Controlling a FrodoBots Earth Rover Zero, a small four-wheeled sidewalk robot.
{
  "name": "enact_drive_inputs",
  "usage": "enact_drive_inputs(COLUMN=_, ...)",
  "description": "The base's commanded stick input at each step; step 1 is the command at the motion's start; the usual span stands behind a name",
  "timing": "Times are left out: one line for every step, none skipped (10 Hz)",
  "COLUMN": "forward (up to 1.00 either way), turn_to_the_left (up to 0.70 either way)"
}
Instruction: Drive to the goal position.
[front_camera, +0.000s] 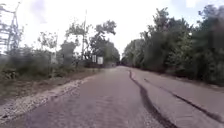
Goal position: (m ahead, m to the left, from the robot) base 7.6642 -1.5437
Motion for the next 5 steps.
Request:
enact_drive_inputs(forward=1.00, turn_to_the_left=0.00)
enact_drive_inputs(forward=1.00, turn_to_the_left=0.00)
enact_drive_inputs(forward=1.00, turn_to_the_left=0.00)
enact_drive_inputs(forward=1.00, turn_to_the_left=0.00)
enact_drive_inputs(forward=1.00, turn_to_the_left=0.00)
